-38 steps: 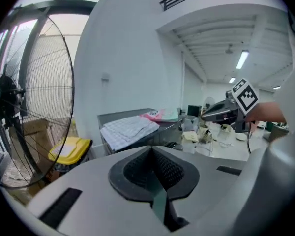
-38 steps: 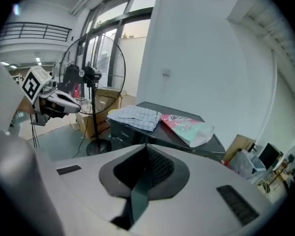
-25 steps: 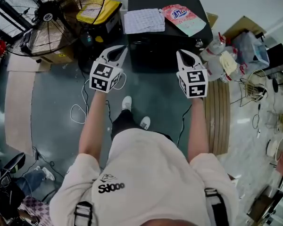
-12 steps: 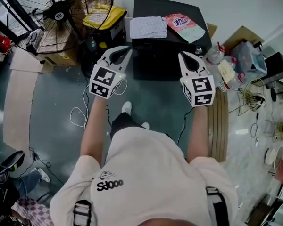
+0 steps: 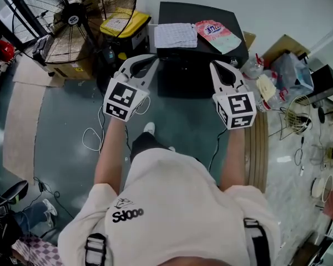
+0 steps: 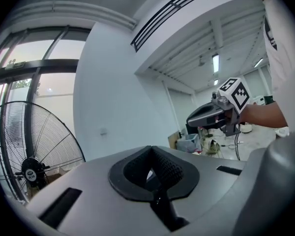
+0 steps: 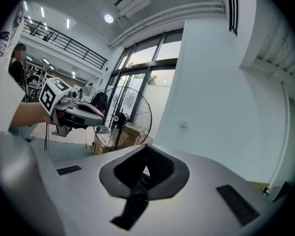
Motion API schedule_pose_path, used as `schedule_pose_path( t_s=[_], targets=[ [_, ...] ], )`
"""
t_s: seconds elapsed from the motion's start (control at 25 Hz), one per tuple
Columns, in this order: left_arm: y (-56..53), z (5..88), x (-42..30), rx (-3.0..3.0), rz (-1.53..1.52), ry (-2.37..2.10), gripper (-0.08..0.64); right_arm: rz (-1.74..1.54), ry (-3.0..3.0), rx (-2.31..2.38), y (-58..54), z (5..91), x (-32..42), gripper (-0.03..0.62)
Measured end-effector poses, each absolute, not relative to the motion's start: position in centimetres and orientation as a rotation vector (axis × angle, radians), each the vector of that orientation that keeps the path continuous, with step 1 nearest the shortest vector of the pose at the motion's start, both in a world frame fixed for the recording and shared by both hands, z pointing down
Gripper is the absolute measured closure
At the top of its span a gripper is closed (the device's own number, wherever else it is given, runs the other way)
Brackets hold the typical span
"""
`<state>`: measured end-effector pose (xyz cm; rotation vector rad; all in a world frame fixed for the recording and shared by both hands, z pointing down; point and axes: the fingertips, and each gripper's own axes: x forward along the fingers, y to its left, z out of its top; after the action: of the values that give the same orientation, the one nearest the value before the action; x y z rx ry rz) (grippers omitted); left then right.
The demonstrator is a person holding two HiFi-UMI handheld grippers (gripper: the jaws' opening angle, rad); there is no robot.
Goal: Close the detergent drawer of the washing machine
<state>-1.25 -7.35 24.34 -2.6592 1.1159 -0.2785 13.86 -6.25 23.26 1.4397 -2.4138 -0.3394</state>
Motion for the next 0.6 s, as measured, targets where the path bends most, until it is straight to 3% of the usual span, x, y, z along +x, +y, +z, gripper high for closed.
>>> schedule_pose_path(
  t_s=[0.6],
  targets=[
    [-7.2,23.4,-0.3,-2.662,-0.255,1.066,0.541,-0.349,-2.459,1.388,-6.2,23.5,12.6,0.586]
  ],
)
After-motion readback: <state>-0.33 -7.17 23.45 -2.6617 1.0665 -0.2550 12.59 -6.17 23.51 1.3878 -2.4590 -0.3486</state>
